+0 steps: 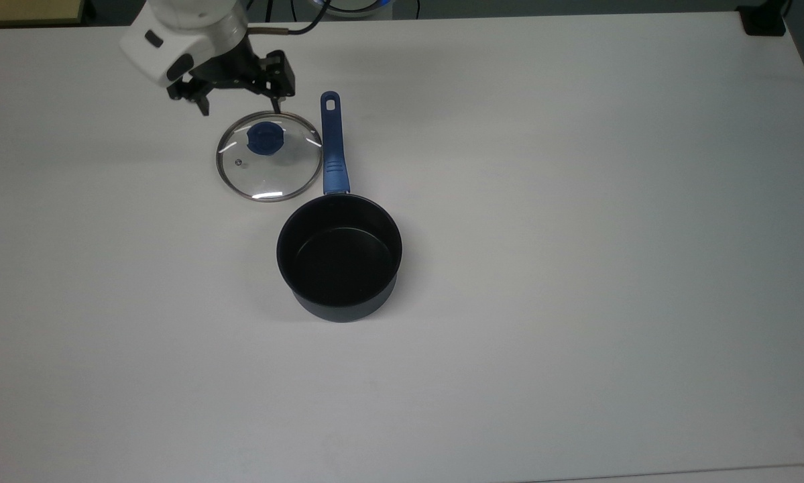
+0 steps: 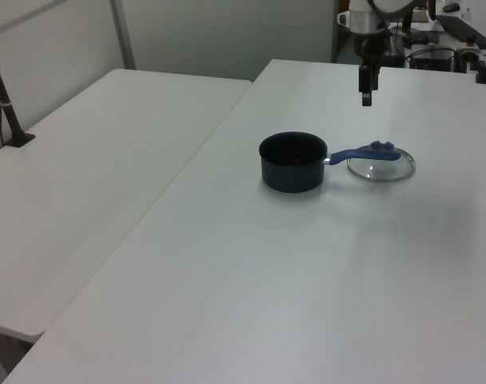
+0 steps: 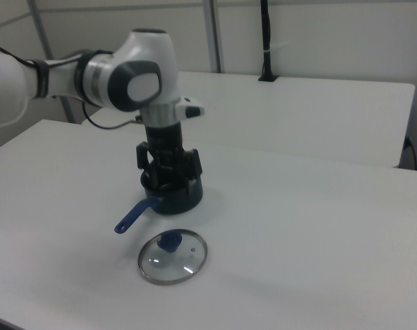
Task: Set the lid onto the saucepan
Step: 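Lower the gripper and close it on the blue knob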
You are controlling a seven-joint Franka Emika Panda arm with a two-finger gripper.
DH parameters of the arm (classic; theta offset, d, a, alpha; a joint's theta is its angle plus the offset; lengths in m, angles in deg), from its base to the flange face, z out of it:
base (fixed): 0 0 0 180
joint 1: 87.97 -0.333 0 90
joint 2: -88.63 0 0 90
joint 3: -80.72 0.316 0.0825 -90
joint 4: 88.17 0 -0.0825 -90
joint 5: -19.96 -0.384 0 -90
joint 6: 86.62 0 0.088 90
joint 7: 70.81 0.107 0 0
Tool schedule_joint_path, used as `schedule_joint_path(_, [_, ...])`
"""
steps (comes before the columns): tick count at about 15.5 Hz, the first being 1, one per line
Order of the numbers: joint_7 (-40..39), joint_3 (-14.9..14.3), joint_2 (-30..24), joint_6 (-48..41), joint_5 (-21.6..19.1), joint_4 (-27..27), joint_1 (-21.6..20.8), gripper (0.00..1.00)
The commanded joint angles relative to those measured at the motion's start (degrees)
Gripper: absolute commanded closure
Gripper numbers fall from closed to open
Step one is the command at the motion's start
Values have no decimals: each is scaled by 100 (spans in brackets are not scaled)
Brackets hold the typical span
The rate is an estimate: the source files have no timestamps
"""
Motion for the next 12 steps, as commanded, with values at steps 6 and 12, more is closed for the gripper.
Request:
schedule_joint_path(6, [-972, -299, -53, 841, 16, 1006, -148, 0])
schedule_joint_path(12, [-1034, -299, -44, 1343, 95, 1508, -289, 1])
